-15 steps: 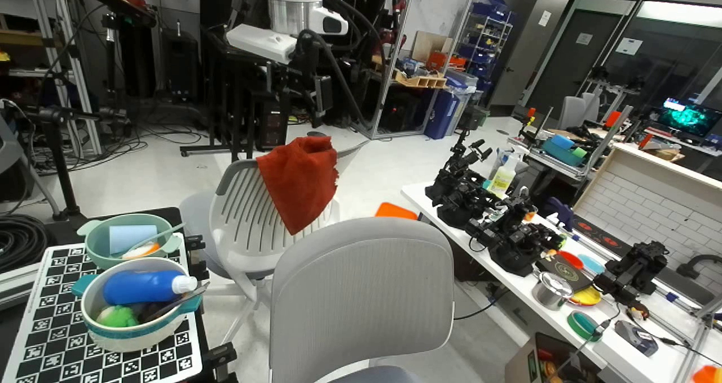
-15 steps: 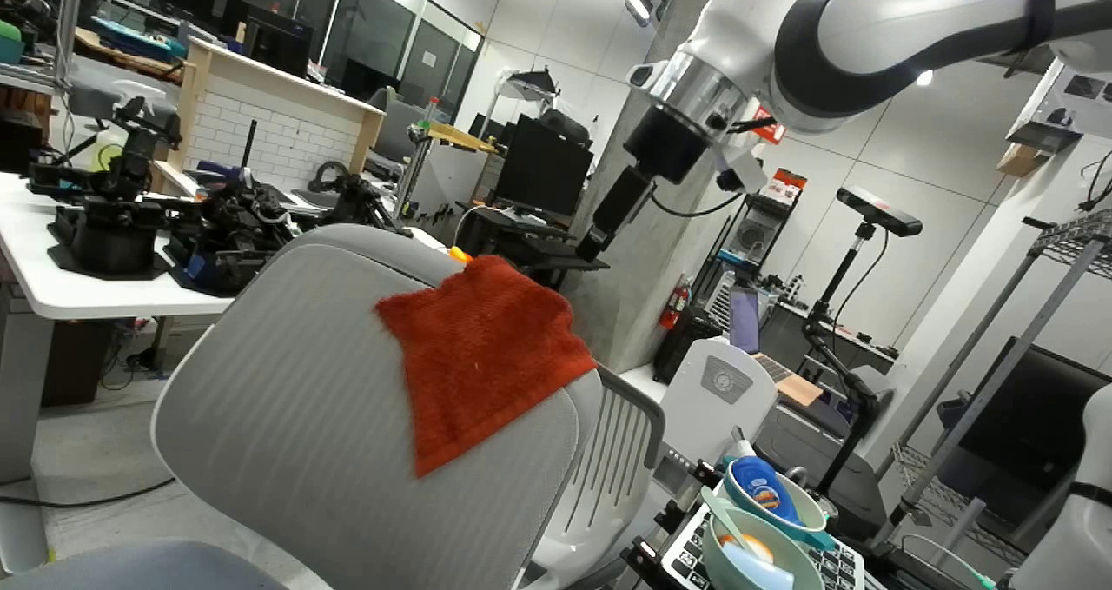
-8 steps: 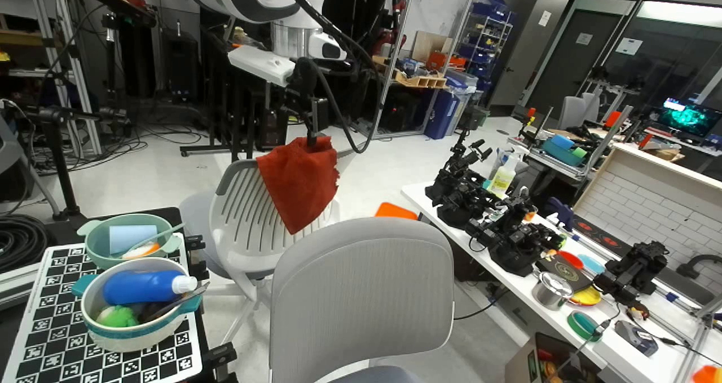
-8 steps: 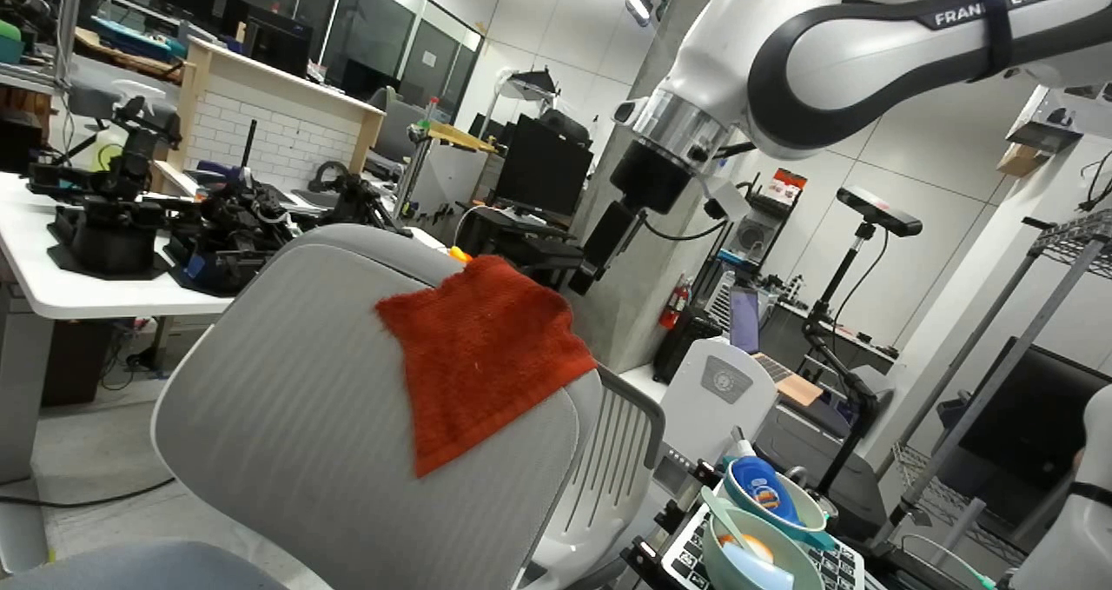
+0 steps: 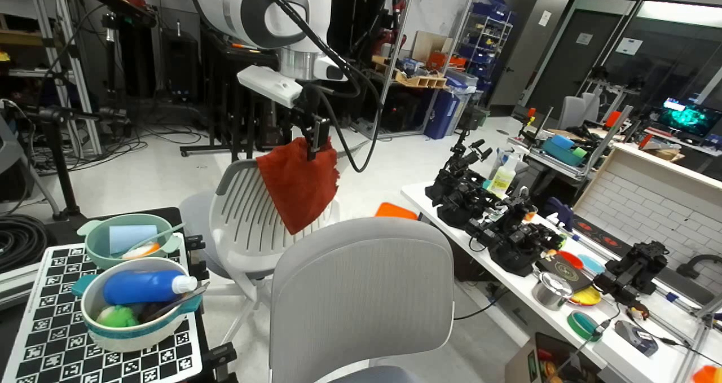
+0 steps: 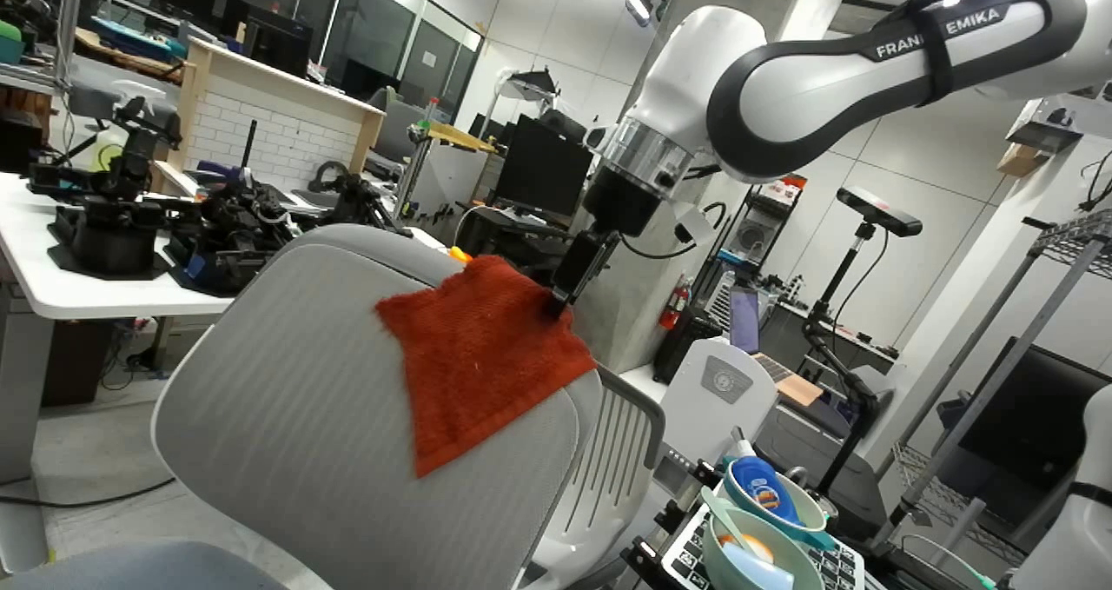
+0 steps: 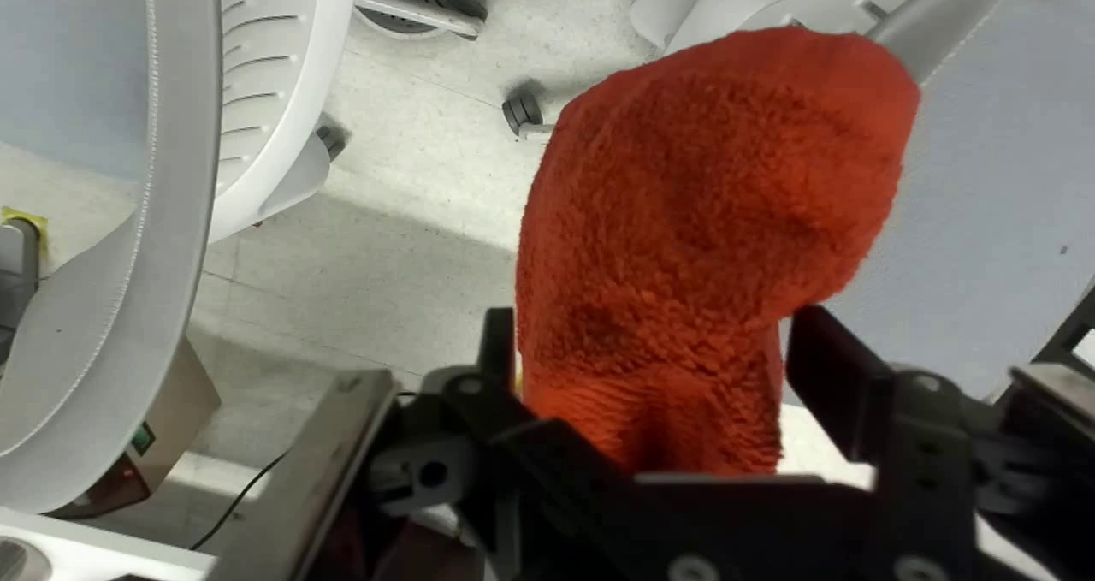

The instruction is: Move the orange cloth to the chair on the left and then back to the chair on the right

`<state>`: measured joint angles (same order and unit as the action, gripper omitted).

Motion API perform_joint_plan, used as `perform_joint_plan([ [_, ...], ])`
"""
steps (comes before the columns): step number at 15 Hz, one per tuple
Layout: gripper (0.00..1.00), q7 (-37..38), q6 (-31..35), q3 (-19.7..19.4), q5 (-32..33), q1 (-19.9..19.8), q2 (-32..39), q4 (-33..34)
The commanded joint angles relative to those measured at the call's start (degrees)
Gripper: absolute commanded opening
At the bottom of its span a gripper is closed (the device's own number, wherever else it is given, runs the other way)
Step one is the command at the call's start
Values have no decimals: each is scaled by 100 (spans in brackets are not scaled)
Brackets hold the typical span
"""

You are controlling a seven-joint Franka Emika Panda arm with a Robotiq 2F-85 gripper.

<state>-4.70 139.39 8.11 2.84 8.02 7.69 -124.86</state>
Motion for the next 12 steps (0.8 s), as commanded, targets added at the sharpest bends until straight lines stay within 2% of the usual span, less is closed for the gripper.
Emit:
perform_joint_plan([
  [1, 51, 122, -12, 34, 83, 79, 160, 223],
  [7, 5, 180, -93, 46, 93, 166, 144, 378],
  [9, 0, 160, -119, 30, 67, 144, 135, 435],
  [12, 1, 112, -169, 1, 36, 92, 92, 542],
])
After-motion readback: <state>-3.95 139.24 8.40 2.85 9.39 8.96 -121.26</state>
